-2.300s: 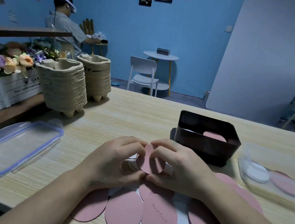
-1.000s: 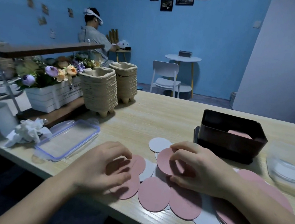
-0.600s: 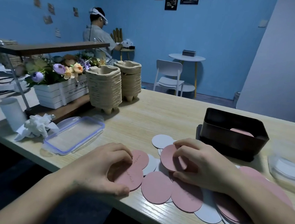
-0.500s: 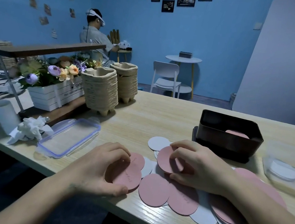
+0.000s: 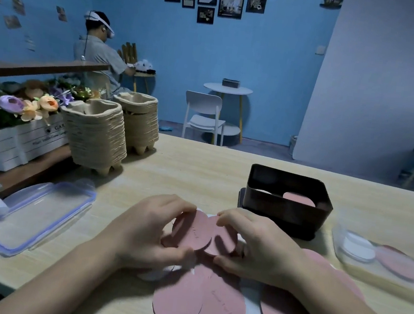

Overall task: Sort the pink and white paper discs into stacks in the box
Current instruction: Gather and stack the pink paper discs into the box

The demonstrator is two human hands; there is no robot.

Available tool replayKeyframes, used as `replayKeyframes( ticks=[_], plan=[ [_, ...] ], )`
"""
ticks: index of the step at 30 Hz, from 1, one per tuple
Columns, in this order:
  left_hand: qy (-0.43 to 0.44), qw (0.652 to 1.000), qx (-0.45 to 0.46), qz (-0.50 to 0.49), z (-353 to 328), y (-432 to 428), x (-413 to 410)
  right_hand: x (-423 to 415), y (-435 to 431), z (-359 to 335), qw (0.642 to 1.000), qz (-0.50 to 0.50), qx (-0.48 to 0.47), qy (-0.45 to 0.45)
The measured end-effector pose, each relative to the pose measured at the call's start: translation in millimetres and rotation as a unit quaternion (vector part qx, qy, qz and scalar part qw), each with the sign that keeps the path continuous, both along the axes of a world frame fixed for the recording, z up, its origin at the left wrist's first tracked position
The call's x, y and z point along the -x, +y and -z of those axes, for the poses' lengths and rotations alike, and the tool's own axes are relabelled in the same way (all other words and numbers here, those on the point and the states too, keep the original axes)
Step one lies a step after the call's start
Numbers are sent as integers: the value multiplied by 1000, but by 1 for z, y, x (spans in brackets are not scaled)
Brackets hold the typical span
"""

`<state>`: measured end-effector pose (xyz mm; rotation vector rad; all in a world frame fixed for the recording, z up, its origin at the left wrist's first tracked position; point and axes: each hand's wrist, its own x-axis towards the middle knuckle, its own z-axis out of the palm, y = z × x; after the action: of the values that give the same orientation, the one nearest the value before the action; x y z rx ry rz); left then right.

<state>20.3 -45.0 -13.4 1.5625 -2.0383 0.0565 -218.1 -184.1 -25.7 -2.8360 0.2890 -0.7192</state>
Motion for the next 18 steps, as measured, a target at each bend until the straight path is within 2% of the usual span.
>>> replayKeyframes(
  ticks=[3,18],
  plan=[
    [-11,1000,1,17,-1,-18,4,-1,-1,1,1000,4,-7,-10],
    [90,994,46,47,23,-21,-1,-7,1,-1,999,5,-10,-41]
  ],
)
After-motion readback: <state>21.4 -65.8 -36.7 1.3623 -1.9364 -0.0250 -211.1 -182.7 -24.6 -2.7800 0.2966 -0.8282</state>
